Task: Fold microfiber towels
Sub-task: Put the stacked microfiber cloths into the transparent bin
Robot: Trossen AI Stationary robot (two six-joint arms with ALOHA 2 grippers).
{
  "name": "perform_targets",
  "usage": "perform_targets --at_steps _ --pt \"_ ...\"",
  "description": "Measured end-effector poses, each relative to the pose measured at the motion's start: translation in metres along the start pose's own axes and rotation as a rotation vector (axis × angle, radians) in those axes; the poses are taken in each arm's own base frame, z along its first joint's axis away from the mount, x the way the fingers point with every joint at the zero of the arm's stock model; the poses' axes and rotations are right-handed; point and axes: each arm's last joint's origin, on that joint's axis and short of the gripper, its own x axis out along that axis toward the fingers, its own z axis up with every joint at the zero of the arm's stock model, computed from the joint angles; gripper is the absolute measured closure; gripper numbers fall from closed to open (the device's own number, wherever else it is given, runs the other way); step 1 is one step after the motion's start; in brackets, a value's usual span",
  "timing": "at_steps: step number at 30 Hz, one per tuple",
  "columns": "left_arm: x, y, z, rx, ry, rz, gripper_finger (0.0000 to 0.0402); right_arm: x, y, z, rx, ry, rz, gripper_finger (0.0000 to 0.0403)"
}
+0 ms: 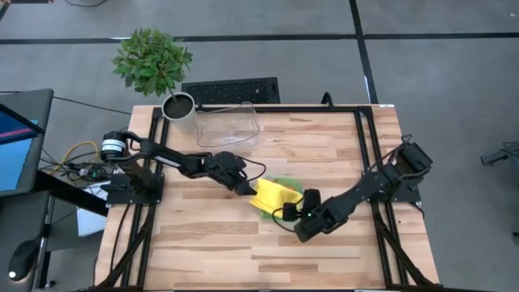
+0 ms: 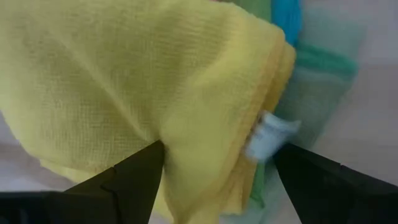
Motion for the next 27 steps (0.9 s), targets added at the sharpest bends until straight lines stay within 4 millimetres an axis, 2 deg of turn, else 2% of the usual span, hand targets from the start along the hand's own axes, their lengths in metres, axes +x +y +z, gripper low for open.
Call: perform_targets --at_steps 3,9,12,18,22,27 --pt "0.004 -0.001 -0.001 0.006 0.002 -0.030 0.0084 -0.002 -0.002 -0.005 0.028 -0.003 0.011 0.0074" --pt "0.007 -0.006 0.000 0.014 -0.023 -0.063 0.0084 -0.028 -0.006 -0.003 0.038 -0.014 0.047 0.0073" --pt "0.008 -0.010 0.005 0.025 -0.037 -0.076 0.0084 -0.033 -0.012 -0.005 0.072 -0.018 0.024 0.0075" --pt "0.011 -0.020 0.004 0.041 -0.021 -0.079 0.0084 -0.027 -0.013 -0.007 0.091 -0.028 0.011 0.0077" --pt "0.012 -0.015 -0.002 0.032 -0.013 0.008 0.0084 -0.022 -0.013 -0.011 0.094 -0.030 0.011 0.0077" --pt "0.016 -0.013 -0.002 0.016 -0.024 0.006 0.0084 -0.015 -0.015 -0.015 0.101 -0.034 -0.014 0.0077"
